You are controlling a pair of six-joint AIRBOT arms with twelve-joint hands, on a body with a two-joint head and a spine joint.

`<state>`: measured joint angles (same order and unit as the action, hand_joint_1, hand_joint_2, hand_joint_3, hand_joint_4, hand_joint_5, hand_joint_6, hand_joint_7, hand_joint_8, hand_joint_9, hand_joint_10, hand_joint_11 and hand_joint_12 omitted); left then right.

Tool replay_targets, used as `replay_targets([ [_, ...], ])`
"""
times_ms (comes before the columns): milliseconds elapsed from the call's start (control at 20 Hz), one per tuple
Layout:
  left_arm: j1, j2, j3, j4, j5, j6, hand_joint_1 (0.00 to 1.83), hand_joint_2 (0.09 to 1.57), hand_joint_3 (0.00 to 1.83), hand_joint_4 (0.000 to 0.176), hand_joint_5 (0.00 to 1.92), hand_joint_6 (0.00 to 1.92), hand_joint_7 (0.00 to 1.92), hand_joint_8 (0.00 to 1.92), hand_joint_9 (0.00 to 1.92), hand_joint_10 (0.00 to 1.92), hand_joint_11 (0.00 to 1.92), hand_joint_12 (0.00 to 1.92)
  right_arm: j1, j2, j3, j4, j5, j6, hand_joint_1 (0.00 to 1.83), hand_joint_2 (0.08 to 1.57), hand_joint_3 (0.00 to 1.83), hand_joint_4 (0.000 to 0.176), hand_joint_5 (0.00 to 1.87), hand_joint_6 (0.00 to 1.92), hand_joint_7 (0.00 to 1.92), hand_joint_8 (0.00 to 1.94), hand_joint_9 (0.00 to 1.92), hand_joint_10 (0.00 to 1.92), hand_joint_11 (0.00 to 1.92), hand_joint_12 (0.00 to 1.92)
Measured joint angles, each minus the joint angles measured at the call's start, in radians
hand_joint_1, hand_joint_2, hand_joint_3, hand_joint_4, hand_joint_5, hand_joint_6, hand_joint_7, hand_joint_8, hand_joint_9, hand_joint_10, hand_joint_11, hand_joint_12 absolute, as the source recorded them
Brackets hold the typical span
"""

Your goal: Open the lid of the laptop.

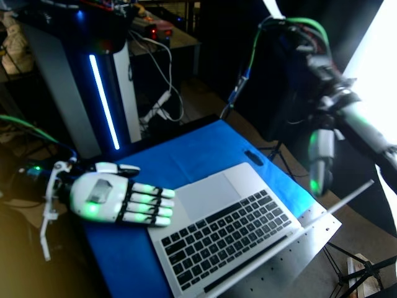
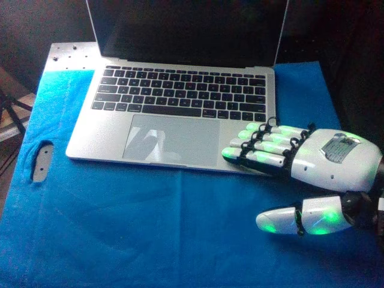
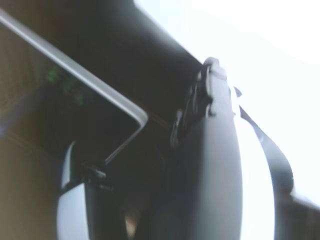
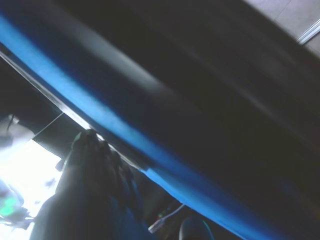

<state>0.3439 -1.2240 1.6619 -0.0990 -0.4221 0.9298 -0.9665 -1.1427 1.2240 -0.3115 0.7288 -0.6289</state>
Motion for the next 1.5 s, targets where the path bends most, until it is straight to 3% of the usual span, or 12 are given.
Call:
replay_targets([
  [250,0.194,0.137,-0.198,0.012,-0.273,-0.076,0.75,0.97,0.0,0.163,0.0,0.0,0.0,0.0,0.0,0.0,0.0,0.0,0.0,0.011,-0.009,0.087,0.024,0.002,0.0,1.19,0.0,0.0,0.0,0.0,0.0,0.0,0.0,0.0,0.0,0.0],
  [300,0.24,0.154,-0.219,0.02,-0.304,-0.113,0.78,0.98,0.0,0.134,0.0,0.0,0.0,0.0,0.0,0.0,0.0,0.0,0.0,0.031,-0.019,0.097,0.04,0.003,0.0,1.18,0.0,0.0,0.0,0.0,0.0,0.0,0.0,0.0,0.0,0.0],
  [400,0.321,0.181,-0.266,0.024,-0.354,-0.172,0.68,0.95,0.0,0.159,0.0,0.0,0.0,0.0,0.0,0.0,0.0,0.0,-0.001,0.07,-0.042,0.141,0.102,0.002,0.0,1.21,0.01,0.0,0.0,0.0,0.0,0.0,0.0,0.0,0.0,0.0],
  [450,0.364,0.205,-0.312,0.021,-0.406,-0.175,0.79,0.95,0.0,0.123,0.0,0.0,0.0,0.0,0.0,0.0,0.0,0.0,-0.001,0.093,-0.058,0.167,0.149,0.003,0.0,1.18,0.0,0.014,0.0,0.0,0.0,0.0,0.0,0.0,0.02,0.01],
  [500,0.423,0.234,-0.367,0.022,-0.488,-0.18,0.76,0.97,0.0,0.153,0.0,0.0,0.0,0.0,0.0,0.0,0.0,0.0,-0.011,0.12,-0.078,0.198,0.224,0.001,0.0,1.19,0.0,0.014,0.01,0.01,0.0,0.0,0.0,0.0,0.0,0.0],
  [550,0.472,0.255,-0.407,0.014,-0.55,-0.182,0.74,0.97,0.0,0.139,0.0,0.0,0.0,0.0,0.0,0.0,0.0,0.0,-0.024,0.138,-0.095,0.232,0.284,-0.01,0.0,1.22,0.01,0.004,0.01,0.0,0.0,0.0,0.0,0.0,0.0,0.0],
  [600,0.537,0.278,-0.452,-0.007,-0.62,-0.182,0.58,1.01,0.02,0.107,0.0,0.0,0.0,0.0,0.0,0.0,0.0,0.0,-0.045,0.162,-0.122,0.285,0.357,-0.05,0.02,1.21,0.0,0.047,0.0,0.0,0.0,0.0,0.0,0.0,0.0,0.0],
  [650,0.583,0.294,-0.484,-0.026,-0.665,-0.182,0.48,1.0,0.01,0.148,0.0,0.0,0.0,0.0,0.0,0.0,0.05,0.02,-0.064,0.179,-0.14,0.32,0.41,-0.07,0.08,1.26,0.02,0.0,0.0,0.0,0.0,0.0,0.0,0.0,0.0,0.0],
  [750,0.66,0.315,-0.528,-0.048,-0.775,-0.212,0.47,0.97,0.0,0.116,0.03,0.0,0.07,0.01,0.12,0.01,0.15,0.07,-0.142,0.201,-0.167,0.423,0.58,-0.082,0.07,1.23,0.0,0.0,0.0,0.0,0.0,0.0,0.0,0.0,0.0,0.0],
  [950,0.783,0.312,-0.561,-0.088,-0.991,-0.356,0.49,1.07,0.01,0.111,0.05,0.0,0.02,0.0,0.01,0.0,0.04,0.02,-0.233,0.221,-0.203,0.603,0.874,-0.052,0.36,1.12,0.0,0.0,0.06,0.0,0.03,0.0,0.03,0.0,0.06,0.02],
  [1350,0.896,0.288,-0.582,-0.22,-1.183,-0.467,0.17,1.19,0.01,0.113,0.13,0.01,0.04,0.01,0.04,0.0,0.06,0.02,-0.233,0.231,-0.208,0.525,0.916,-0.051,0.69,0.97,0.0,0.0,0.1,0.01,0.04,0.0,0.07,0.0,0.13,0.04],
  [1500,0.896,0.293,-0.592,-0.204,-1.183,-0.47,0.27,1.15,0.0,0.0,0.05,0.0,0.09,0.0,0.15,0.01,0.19,0.06,-0.232,0.251,-0.208,0.518,0.911,-0.051,0.61,1.0,0.0,0.0,0.11,0.0,0.13,0.01,0.18,0.01,0.25,0.04],
])
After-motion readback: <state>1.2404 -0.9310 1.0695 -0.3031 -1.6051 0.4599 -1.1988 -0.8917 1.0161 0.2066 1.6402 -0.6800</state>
